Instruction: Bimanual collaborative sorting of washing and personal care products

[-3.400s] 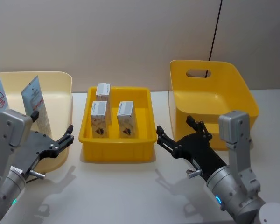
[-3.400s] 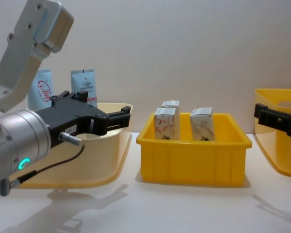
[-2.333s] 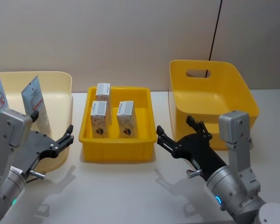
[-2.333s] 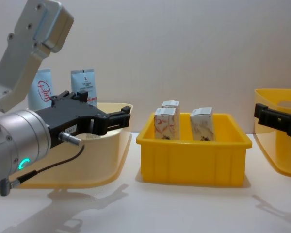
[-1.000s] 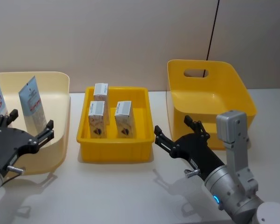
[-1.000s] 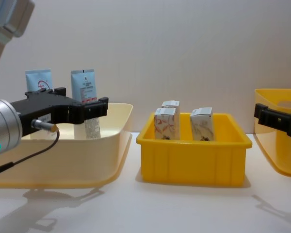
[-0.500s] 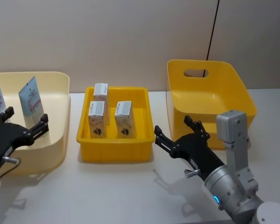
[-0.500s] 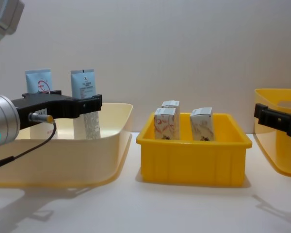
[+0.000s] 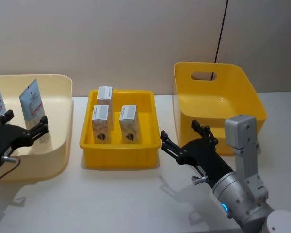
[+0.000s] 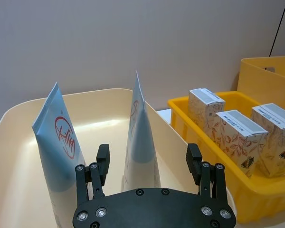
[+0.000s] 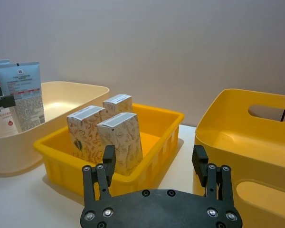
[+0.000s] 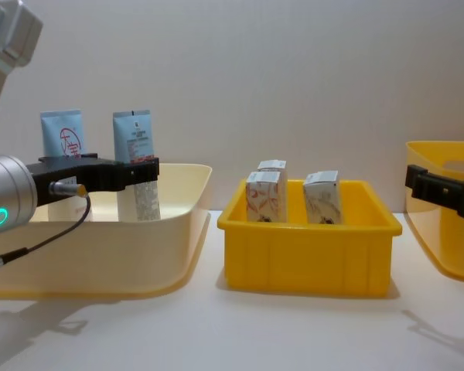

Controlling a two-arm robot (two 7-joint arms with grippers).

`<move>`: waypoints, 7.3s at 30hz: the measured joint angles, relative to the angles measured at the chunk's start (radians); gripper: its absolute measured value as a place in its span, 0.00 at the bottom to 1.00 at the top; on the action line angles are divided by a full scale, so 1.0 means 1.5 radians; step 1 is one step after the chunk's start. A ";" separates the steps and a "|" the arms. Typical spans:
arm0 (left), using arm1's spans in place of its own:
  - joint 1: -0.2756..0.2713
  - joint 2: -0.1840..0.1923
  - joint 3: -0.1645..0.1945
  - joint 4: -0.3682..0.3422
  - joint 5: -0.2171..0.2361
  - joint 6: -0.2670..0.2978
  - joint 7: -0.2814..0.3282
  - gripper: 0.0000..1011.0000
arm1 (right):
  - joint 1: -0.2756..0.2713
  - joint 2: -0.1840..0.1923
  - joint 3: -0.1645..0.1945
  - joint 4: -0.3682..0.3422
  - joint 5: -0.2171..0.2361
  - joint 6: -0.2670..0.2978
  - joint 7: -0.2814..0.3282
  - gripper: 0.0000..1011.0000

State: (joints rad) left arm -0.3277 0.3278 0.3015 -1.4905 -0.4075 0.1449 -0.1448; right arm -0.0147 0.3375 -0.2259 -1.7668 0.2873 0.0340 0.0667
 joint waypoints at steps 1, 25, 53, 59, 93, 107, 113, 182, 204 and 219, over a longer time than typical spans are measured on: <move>-0.003 -0.001 0.000 0.004 0.000 0.000 -0.001 0.99 | 0.000 0.000 0.000 0.000 0.000 0.000 0.000 0.99; -0.082 -0.044 0.015 0.122 0.017 -0.020 -0.037 0.99 | 0.000 0.000 0.000 0.000 0.000 0.000 0.000 0.99; -0.100 -0.057 0.015 0.150 0.021 -0.027 -0.044 0.31 | 0.000 0.000 0.000 0.000 0.000 0.000 0.000 0.99; -0.097 -0.057 0.012 0.149 0.021 -0.033 -0.051 0.26 | 0.000 0.000 0.000 0.000 0.000 0.000 0.000 0.99; -0.091 -0.002 -0.029 0.060 -0.099 -0.096 -0.251 0.25 | 0.000 0.000 0.000 0.000 0.000 0.000 0.000 0.99; -0.099 -0.010 0.011 0.057 -0.146 -0.079 -0.338 0.25 | 0.000 0.000 0.000 0.000 0.000 0.000 0.000 0.99; -0.101 -0.020 0.027 0.061 -0.157 -0.079 -0.358 0.25 | 0.000 0.000 0.000 0.000 0.000 0.000 0.000 0.99; -0.103 -0.037 0.058 0.068 -0.175 -0.085 -0.385 0.25 | 0.178 -0.038 -0.139 0.040 -0.006 0.123 0.113 0.99; -0.103 -0.036 0.057 0.068 -0.174 -0.085 -0.385 0.25 | 0.224 -0.085 -0.169 0.096 -0.044 0.133 0.088 0.71; -0.103 -0.037 0.058 0.068 -0.174 -0.085 -0.385 0.33 | 0.230 -0.092 -0.174 0.105 -0.049 0.135 0.085 0.61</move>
State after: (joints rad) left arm -0.4822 0.2724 0.3888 -1.3881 -0.6693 0.0173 -0.7230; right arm 0.3311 0.1989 -0.4863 -1.6098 0.2134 0.2362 0.1944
